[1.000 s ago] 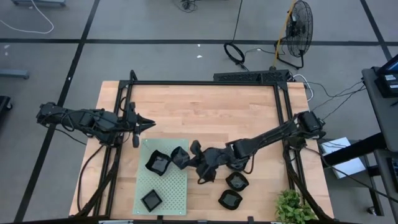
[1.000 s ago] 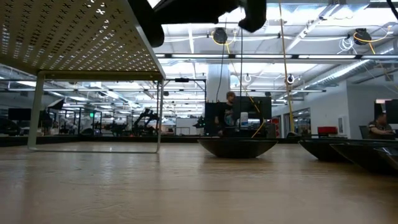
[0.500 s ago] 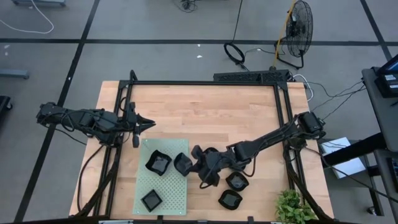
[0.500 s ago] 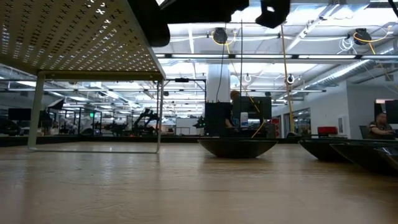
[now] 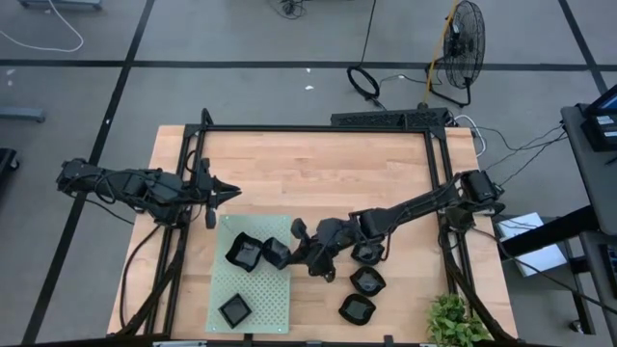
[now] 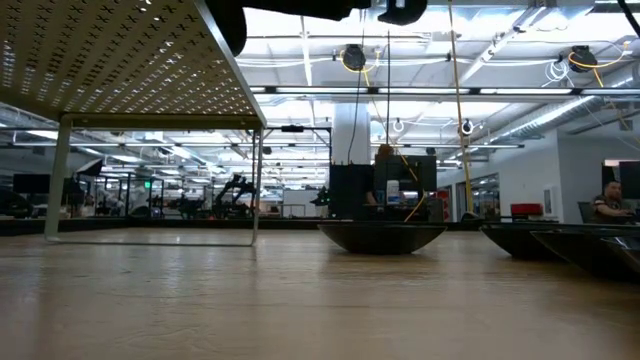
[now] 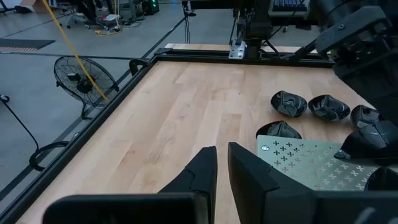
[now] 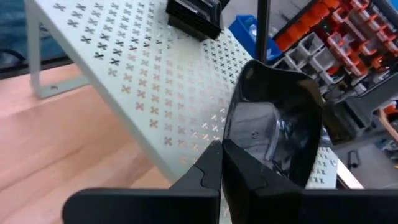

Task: Pick & Place Mini shaped plates
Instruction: Put the leaf shaped plate on the shelf, then stack the leaf shaped plate on top of the other leaf shaped plate on the shelf

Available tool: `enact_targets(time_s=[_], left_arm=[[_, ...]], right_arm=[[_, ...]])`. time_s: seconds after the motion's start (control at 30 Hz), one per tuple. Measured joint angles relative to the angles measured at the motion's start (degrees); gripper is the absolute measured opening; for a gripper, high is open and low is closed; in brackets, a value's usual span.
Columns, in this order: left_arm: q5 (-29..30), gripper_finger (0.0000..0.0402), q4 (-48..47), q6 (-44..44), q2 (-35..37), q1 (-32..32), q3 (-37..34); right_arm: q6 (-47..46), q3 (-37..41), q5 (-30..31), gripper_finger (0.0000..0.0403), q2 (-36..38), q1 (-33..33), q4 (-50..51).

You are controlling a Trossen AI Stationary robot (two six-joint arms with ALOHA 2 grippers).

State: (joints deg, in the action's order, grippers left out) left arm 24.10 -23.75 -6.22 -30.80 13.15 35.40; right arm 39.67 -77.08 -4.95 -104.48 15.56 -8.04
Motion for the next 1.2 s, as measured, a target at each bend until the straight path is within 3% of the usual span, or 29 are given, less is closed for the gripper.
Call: enact_targets(time_s=[0.67, 1.07, 1.2], left_arm=[[0.0, 0.0047, 0.0, 0.0, 0.0, 0.0, 0.0], [0.0, 0.0047, 0.0, 0.0, 0.0, 0.0, 0.0], [0.0, 0.0047, 0.0, 0.0, 0.0, 0.0, 0.0]], right_arm=[[-6.4, 0.0, 0.3, 0.0003, -0.8, -0.5, 0.4], [-11.0, 0.0, 0.8, 0.0063, -0.8, -0.3, 0.9], [-13.7, 0.1, 7.3, 0.0078, 0.1, 0.9, 2.3]])
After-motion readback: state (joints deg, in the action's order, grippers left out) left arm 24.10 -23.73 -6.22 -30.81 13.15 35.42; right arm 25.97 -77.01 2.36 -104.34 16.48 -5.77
